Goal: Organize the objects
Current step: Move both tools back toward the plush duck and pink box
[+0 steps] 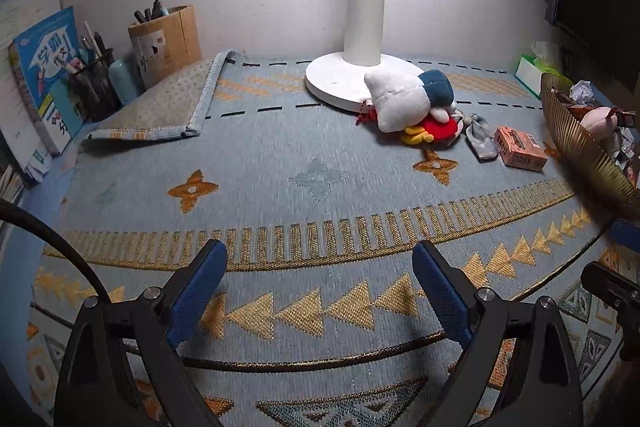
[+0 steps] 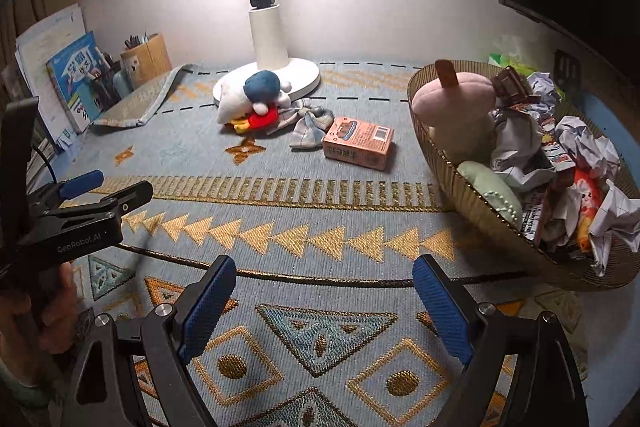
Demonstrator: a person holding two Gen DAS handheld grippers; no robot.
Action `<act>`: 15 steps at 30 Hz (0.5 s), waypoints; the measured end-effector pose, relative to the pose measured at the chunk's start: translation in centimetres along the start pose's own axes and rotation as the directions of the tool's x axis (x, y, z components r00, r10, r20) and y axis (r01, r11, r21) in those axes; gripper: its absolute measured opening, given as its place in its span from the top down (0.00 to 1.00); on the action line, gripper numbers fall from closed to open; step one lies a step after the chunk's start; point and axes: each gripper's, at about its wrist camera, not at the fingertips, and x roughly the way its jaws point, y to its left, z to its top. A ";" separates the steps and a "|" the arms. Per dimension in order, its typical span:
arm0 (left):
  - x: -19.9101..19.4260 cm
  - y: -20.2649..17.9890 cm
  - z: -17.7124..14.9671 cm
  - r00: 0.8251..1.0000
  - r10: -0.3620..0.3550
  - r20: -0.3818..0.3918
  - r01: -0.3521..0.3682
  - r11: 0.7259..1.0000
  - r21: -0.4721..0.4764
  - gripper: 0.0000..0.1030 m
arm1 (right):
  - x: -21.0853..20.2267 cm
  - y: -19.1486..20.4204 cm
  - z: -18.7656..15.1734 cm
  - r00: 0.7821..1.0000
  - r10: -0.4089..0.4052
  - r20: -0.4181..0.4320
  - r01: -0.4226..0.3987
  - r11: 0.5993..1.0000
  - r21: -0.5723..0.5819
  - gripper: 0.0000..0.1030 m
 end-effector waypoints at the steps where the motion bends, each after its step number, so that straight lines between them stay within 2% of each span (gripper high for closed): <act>1: 0.0 -0.1 0.0 1.000 -0.004 0.004 0.004 1.000 0.007 0.09 | 0.4 -0.2 -0.1 1.000 0.007 -0.008 -0.006 1.000 0.015 0.13; 10: 0.3 -1.4 -0.2 0.999 0.032 -0.017 -0.031 0.996 0.078 0.09 | 2.4 -1.0 -0.2 0.995 -0.060 -0.074 0.065 0.996 0.065 0.13; 15: 0.4 -1.3 -0.2 1.000 0.022 -0.022 -0.020 0.996 0.084 0.09 | 1.8 -0.9 -0.2 0.993 -0.113 -0.035 0.115 0.991 0.065 0.13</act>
